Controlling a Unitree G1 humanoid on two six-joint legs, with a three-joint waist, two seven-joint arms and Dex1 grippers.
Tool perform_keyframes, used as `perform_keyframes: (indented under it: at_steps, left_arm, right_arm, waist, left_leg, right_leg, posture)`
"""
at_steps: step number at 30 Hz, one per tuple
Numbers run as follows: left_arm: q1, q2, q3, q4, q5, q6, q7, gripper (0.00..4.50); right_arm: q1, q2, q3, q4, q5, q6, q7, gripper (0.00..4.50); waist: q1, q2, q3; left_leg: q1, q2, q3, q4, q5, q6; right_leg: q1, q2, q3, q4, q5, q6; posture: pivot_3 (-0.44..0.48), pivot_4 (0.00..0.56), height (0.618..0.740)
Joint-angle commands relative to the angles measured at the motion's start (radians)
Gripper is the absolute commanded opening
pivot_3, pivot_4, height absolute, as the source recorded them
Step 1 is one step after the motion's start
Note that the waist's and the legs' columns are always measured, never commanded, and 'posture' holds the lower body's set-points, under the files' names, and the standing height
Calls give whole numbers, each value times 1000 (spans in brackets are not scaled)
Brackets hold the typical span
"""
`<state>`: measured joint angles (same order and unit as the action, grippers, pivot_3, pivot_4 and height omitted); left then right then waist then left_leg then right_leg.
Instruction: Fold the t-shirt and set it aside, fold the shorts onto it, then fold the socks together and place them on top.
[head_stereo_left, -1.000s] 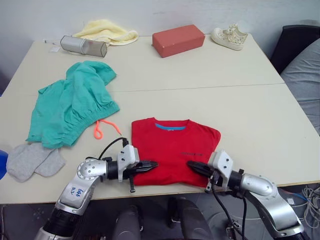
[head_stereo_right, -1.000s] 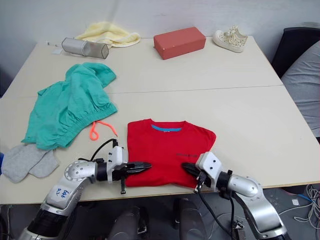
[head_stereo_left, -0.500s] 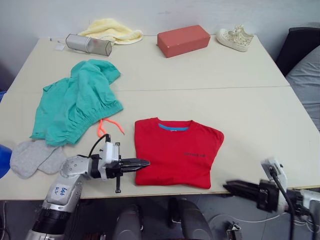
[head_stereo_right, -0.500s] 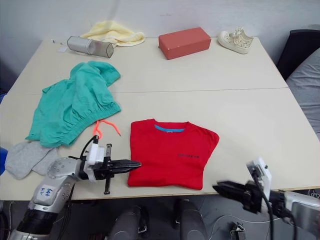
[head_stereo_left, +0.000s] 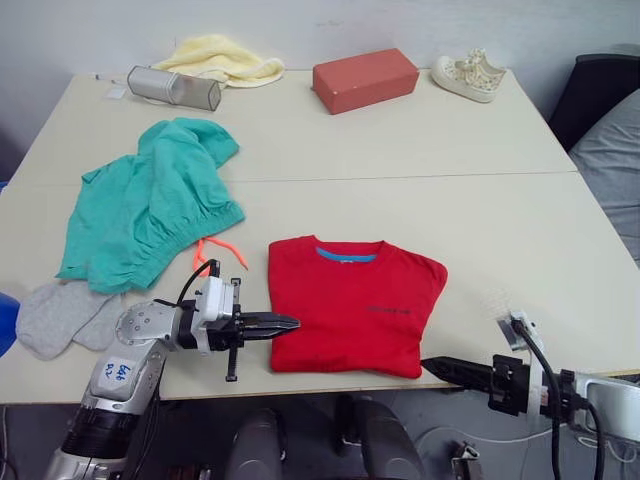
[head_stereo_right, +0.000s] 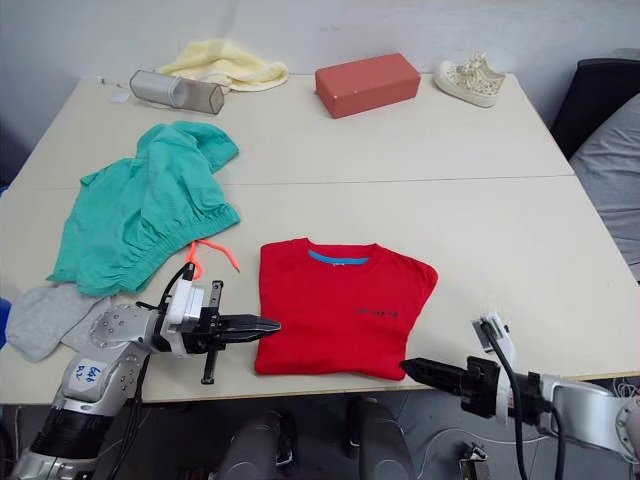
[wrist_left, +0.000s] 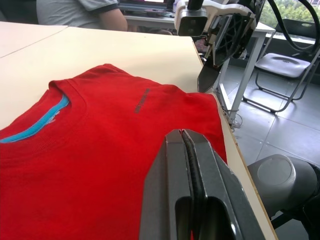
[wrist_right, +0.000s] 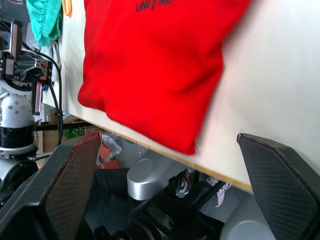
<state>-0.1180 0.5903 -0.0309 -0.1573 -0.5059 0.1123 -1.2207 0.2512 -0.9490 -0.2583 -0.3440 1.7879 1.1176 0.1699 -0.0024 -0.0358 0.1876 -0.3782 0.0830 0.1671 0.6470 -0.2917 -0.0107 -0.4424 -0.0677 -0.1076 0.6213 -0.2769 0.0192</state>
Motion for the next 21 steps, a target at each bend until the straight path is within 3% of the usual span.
perform_keyframes:
  at_steps: [1, 13, 21]
  left_arm:
    - [0, 2, -2, -54, -5, 4, 10, 0]
    - [-15, 5, -5, -70, 1, 21, 37, 0]
    - [-27, -5, -12, -67, 3, 22, 58, 0]
  right_arm:
    - [-46, 26, 70, 19, 16, -3, -51, 4452]
    - [-212, 116, 258, 62, -23, 22, -197, 4452]
    - [-259, 181, 345, 74, 29, 15, -318, 4452]
  waist:
    - [-1, 0, 0]
    - [-13, -6, -4]
    - [-31, -17, -12]
  left_leg:
    - [0, 0, 0, 0, 0, 0]
    - [4, 1, -4, 0, -1, -4]
    - [5, 3, -4, -1, -1, -3]
  right_leg:
    - [0, 1, 0, 0, 0, 1]
    - [0, 9, 7, -1, 3, -2]
    - [1, 10, 7, -1, 3, -5]
  posture:
    - [0, 150, 740]
    - [0, 150, 740]
    - [0, 150, 740]
